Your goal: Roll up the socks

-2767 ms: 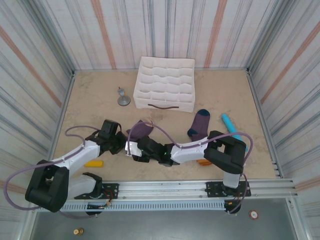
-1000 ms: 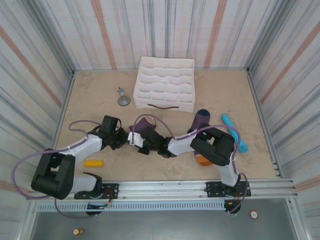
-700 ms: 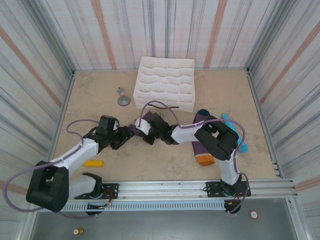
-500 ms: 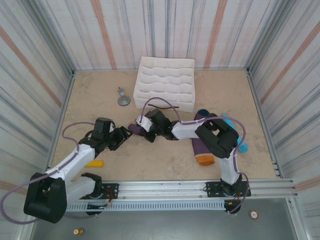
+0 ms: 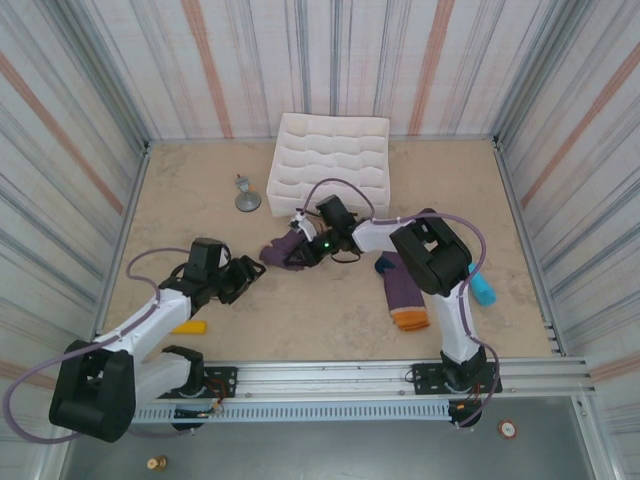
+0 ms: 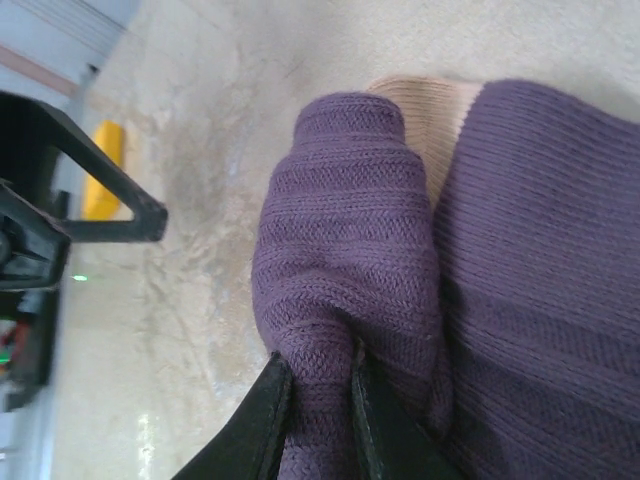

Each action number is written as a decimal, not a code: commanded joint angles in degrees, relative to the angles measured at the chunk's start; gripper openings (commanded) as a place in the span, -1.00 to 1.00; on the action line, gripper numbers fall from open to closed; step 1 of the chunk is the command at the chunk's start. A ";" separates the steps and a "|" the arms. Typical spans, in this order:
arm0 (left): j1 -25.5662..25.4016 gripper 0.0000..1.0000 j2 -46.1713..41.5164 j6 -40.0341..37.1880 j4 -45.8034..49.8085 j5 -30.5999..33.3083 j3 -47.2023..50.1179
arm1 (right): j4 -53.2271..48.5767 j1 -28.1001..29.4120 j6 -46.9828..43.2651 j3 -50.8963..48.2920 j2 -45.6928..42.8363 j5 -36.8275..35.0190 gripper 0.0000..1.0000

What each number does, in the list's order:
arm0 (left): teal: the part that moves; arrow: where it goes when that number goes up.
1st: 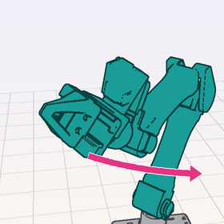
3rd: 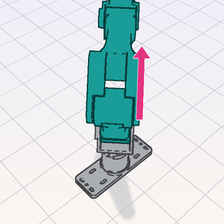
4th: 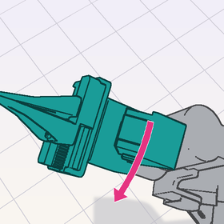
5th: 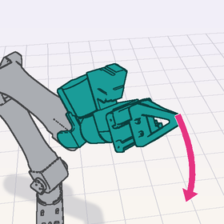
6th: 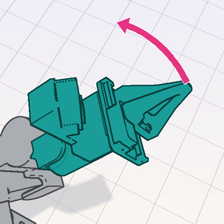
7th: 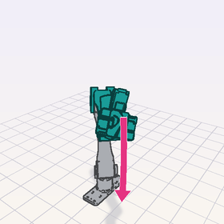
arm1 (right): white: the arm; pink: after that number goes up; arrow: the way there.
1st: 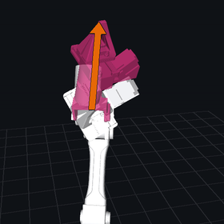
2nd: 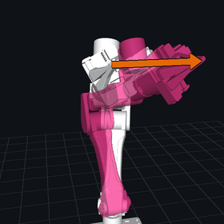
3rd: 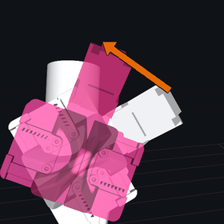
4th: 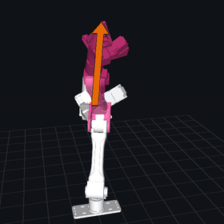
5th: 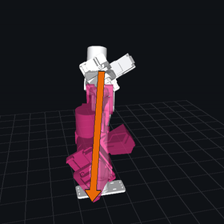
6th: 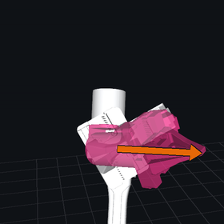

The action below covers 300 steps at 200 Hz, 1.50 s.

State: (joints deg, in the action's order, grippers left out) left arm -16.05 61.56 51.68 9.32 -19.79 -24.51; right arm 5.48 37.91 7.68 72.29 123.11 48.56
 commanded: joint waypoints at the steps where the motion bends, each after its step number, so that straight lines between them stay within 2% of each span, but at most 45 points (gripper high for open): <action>1: 0.42 0.51 0.46 0.67 -1.45 -0.88 0.98 | -8.03 -1.76 9.55 0.38 4.62 6.67 -0.95; 47: 0.32 0.51 0.00 1.21 -2.39 -0.77 1.57 | -0.25 -5.41 23.81 -1.56 6.48 9.57 -0.95; 143: -2.30 0.49 1.71 2.53 -5.54 1.29 1.57 | -4.73 -7.00 41.30 -1.53 9.18 0.66 -0.97; 195: -3.46 0.46 5.84 2.97 -13.12 3.73 1.19 | -6.45 -6.58 41.38 -2.32 9.17 -0.17 -0.97; 236: -4.87 0.46 14.54 5.81 -21.13 4.35 -2.25 | -6.58 -6.36 40.26 -3.66 8.98 -1.03 -0.96; 271: -7.60 0.50 21.36 8.16 -24.77 7.54 -6.78 | -5.67 -6.36 40.23 -4.47 8.82 -1.16 -0.96; 300: -9.05 0.45 24.31 10.91 -26.35 11.88 -8.19 | -5.31 -6.37 40.36 -4.45 8.75 -1.16 -0.96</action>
State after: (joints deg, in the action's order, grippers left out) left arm -24.18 84.05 59.53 -14.35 -12.97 -30.85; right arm 13.58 32.23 42.24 72.14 127.04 54.83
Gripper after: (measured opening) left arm 0.735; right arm 0.163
